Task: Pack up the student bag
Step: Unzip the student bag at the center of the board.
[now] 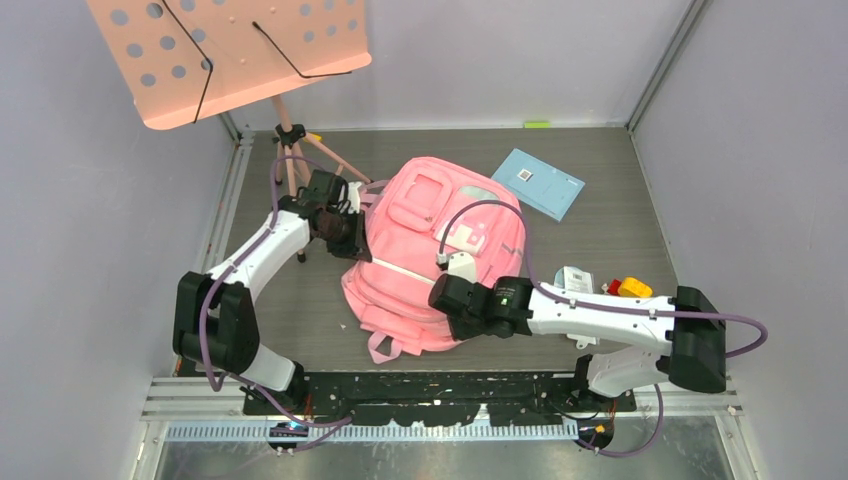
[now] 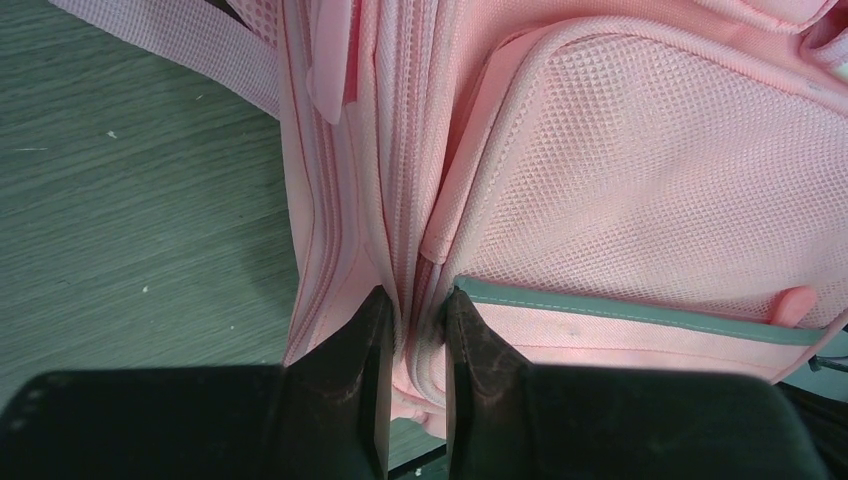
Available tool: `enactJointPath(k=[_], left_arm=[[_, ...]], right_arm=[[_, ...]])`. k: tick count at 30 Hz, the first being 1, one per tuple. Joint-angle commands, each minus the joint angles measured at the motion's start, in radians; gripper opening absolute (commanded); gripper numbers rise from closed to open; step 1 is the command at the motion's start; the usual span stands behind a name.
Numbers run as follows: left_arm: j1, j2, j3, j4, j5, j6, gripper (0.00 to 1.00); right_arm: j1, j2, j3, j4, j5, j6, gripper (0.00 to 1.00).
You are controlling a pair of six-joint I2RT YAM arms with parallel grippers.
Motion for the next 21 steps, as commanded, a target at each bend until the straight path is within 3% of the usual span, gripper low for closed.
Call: enactJointPath(k=[1, 21], left_arm=[[0.007, -0.055, 0.001, 0.000, -0.017, -0.018, 0.00], [0.004, -0.072, -0.006, 0.008, 0.008, -0.032, 0.00]], right_arm=[[0.046, 0.004, 0.040, 0.145, 0.072, 0.089, 0.01], [0.144, 0.251, 0.207, 0.401, 0.158, 0.084, 0.01]])
